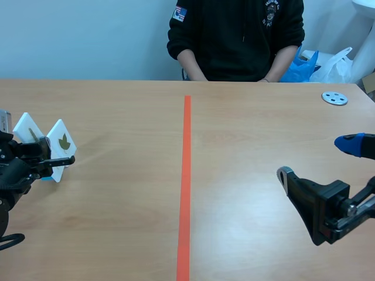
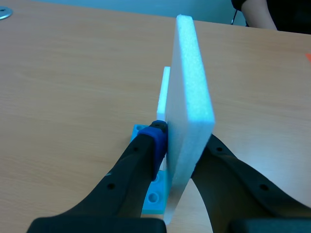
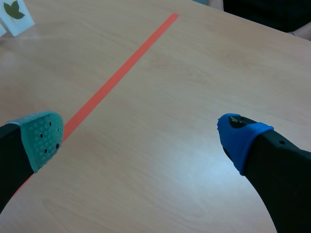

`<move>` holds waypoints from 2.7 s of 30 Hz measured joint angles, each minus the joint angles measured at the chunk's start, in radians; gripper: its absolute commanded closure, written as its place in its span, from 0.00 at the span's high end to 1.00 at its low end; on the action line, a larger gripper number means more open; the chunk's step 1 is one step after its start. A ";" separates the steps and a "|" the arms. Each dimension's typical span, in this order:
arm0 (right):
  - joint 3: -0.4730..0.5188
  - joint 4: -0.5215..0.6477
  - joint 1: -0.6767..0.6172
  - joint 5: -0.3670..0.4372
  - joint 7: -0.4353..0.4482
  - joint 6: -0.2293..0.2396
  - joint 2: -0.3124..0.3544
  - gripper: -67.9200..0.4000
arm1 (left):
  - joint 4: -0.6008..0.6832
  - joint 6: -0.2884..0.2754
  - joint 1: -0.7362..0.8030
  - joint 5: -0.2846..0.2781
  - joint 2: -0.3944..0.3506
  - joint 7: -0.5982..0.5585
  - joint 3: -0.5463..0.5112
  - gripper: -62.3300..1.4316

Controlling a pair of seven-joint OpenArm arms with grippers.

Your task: Sort the leaf by its shape. The table is split by an orange tape line. A compound leaf with several leaflets goes to the left side, a simple leaf with one blade goes to the right side. Return to the home posture when a red brick is placed on the table.

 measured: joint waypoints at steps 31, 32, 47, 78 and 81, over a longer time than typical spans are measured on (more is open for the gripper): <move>0.000 0.000 0.000 0.000 0.000 0.000 0.000 1.00 | 0.000 0.000 0.000 0.000 0.000 0.016 0.000 0.39; 0.000 0.000 0.000 0.000 0.000 0.000 0.000 1.00 | 0.000 0.000 0.000 0.000 0.000 0.016 0.000 0.40; 0.000 0.000 0.000 0.000 0.000 0.000 0.000 1.00 | 0.058 -0.001 0.005 -0.008 -0.064 -0.018 0.000 0.95; 0.000 0.000 0.000 0.000 0.000 0.000 0.000 1.00 | 0.904 -0.468 0.586 0.001 -0.166 0.278 -0.001 0.99; 0.000 0.000 0.000 0.000 0.000 0.000 0.000 1.00 | 0.904 -0.485 0.591 0.001 -0.166 0.278 0.000 0.99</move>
